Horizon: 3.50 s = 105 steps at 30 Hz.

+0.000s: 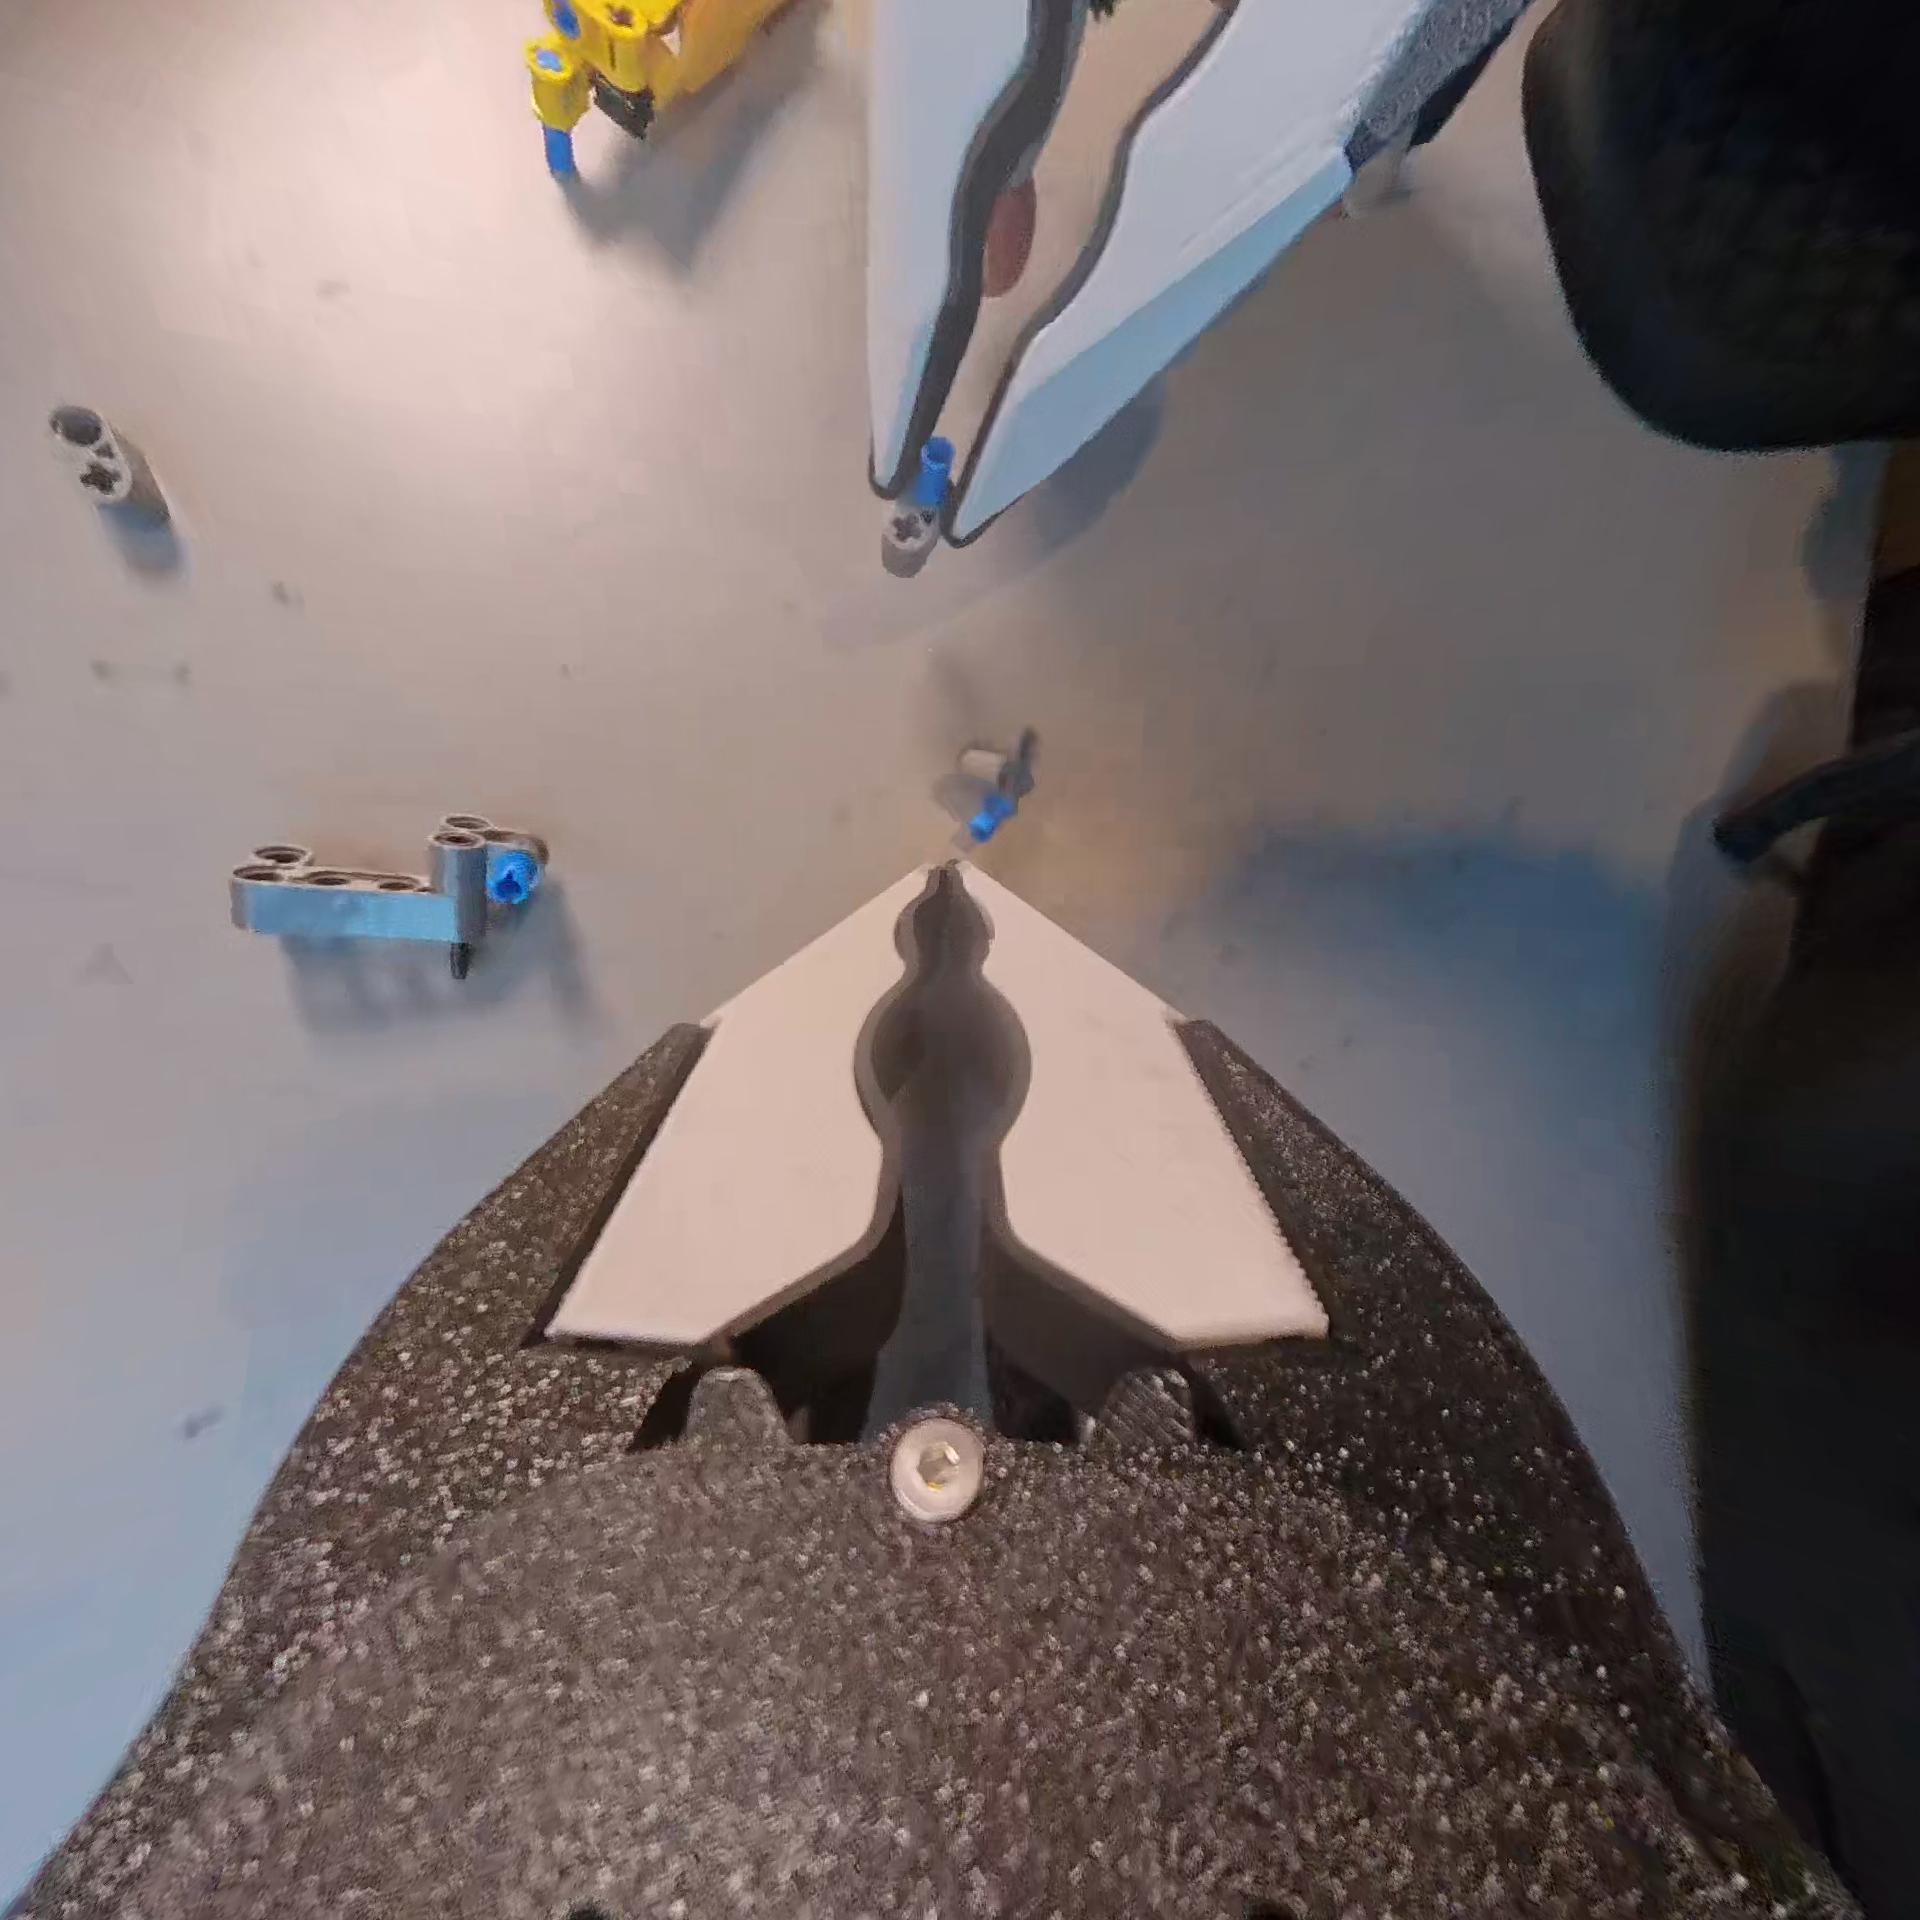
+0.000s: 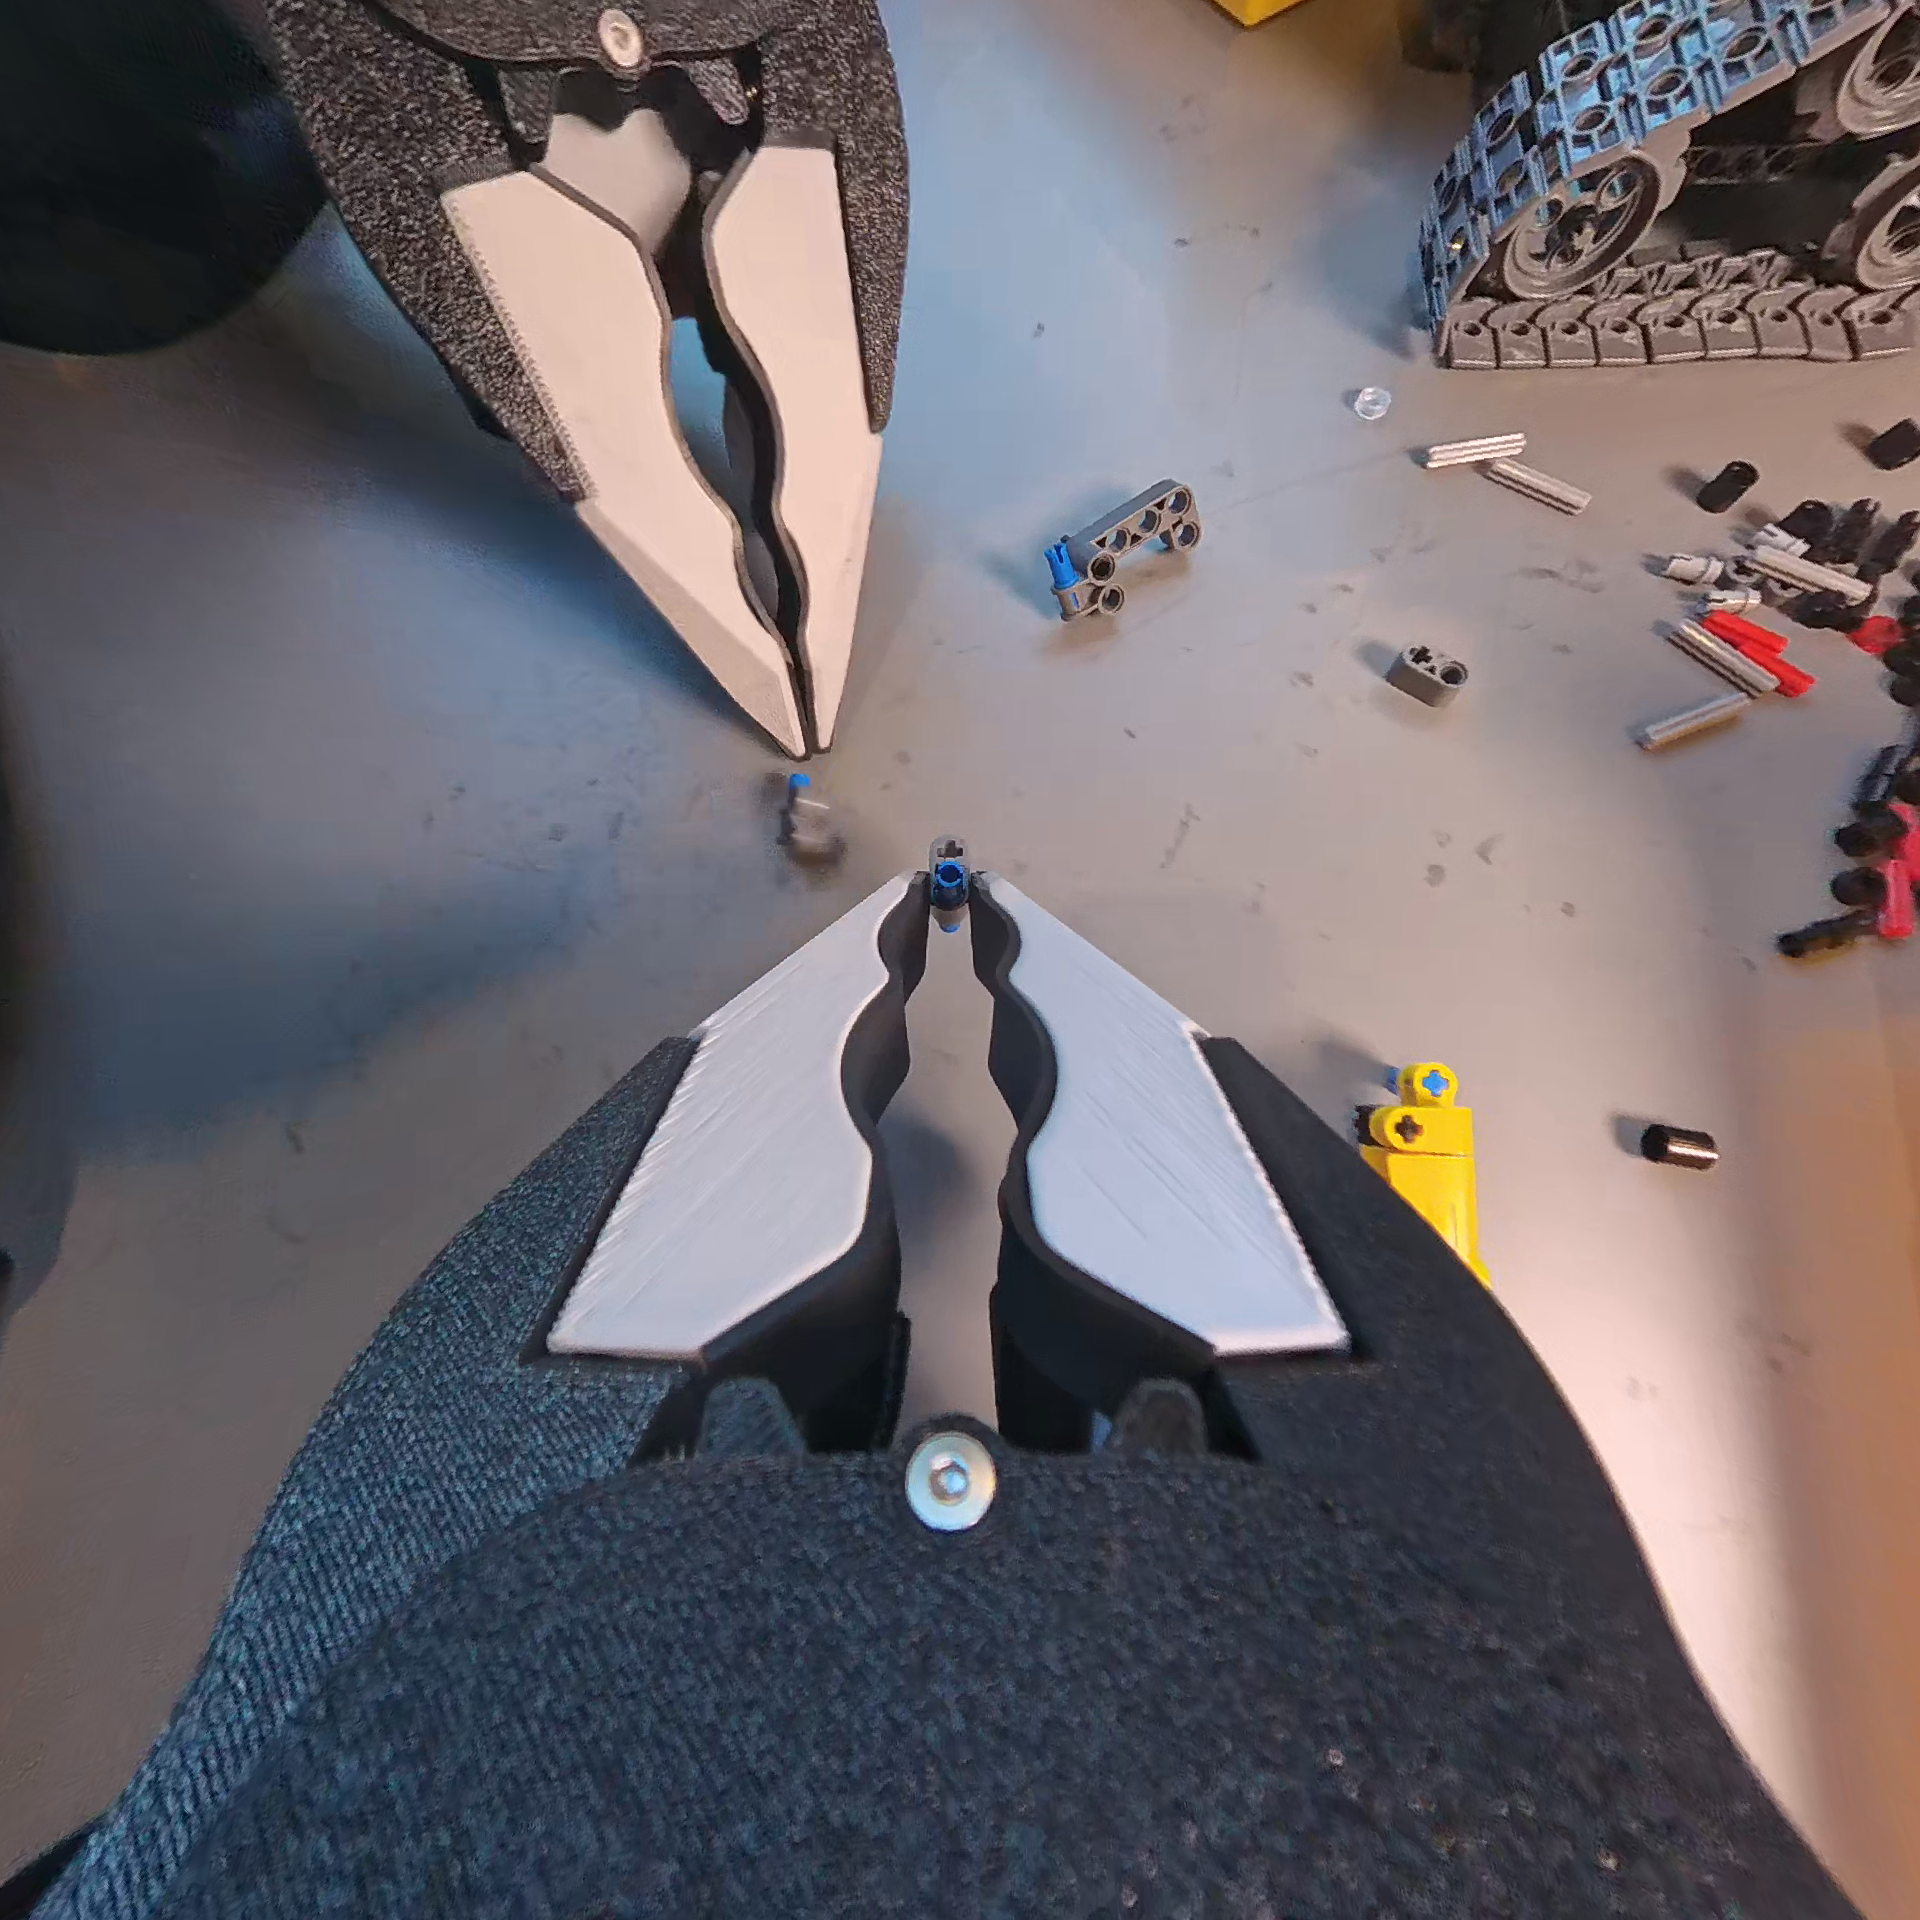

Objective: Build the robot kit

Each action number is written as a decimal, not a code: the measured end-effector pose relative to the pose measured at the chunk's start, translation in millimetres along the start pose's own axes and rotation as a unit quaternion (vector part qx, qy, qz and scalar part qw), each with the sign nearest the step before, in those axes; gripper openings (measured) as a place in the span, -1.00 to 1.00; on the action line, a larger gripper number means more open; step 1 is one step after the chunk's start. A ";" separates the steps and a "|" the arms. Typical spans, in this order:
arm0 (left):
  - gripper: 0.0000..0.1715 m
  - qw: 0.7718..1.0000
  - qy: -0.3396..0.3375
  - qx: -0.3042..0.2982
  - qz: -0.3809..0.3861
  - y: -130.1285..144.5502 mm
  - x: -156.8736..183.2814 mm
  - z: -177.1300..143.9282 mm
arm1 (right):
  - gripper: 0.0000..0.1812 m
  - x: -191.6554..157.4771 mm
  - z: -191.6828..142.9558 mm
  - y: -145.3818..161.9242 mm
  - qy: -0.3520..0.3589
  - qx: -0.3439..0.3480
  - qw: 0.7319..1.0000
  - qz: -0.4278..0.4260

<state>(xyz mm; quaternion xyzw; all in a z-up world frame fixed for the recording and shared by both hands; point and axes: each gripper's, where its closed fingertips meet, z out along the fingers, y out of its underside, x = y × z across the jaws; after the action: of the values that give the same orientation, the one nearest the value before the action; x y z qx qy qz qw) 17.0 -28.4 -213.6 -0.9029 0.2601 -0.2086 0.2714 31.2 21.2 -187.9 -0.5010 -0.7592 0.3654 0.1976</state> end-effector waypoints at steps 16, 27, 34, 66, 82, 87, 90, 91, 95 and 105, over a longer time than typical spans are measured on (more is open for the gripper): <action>-0.77 0.997 -0.017 0.045 0.064 -19.4 1.5 1.8 | -0.92 1.8 -2.3 2.3 0.000 -0.001 1.000 0.002; -0.79 0.996 0.017 0.046 0.078 -20.4 8.1 -5.3 | -0.92 1.3 -2.3 2.2 -0.002 -0.001 1.000 0.001; -0.73 0.995 0.048 0.021 0.083 -15.9 16.5 10.2 | -0.92 1.1 -3.5 1.4 -0.001 0.000 1.000 0.000; -0.81 0.990 0.020 0.079 0.111 -8.8 37.1 -13.5 | -0.92 -62.8 12.2 -14.7 -0.128 -0.006 0.987 -0.094; -0.92 0.964 0.184 0.185 -0.059 -27.9 40.5 -42.5 | -0.92 -60.3 0.7 -43.5 -0.118 0.080 0.986 -0.084; -0.92 0.961 0.190 0.186 -0.072 -28.1 37.5 -41.7 | -0.89 -55.6 -0.4 -39.0 -0.112 0.075 0.988 -0.076; -0.92 0.973 0.152 0.169 -0.039 -24.2 36.5 -34.8 | -0.88 -55.5 2.6 -37.3 -0.117 0.071 0.988 -0.069; -0.92 0.977 0.135 0.163 -0.023 -23.1 35.8 -32.2 | -0.88 -56.9 3.6 -36.7 -0.122 0.069 0.988 -0.068; -0.92 0.985 0.081 0.149 0.025 -21.7 34.3 -27.2 | -0.89 -57.8 10.6 -30.7 -0.121 0.048 0.989 -0.073; -0.92 0.991 0.040 0.106 0.067 -10.8 36.0 -11.8 | -0.92 -62.3 19.6 -13.5 -0.137 0.015 0.987 -0.082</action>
<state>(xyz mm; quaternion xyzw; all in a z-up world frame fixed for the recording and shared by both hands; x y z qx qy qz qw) 42.7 -46.2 -189.6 -0.8406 0.3066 -0.2521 0.3686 36.0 -45.3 -186.5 -0.3789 -0.8122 0.4245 0.1285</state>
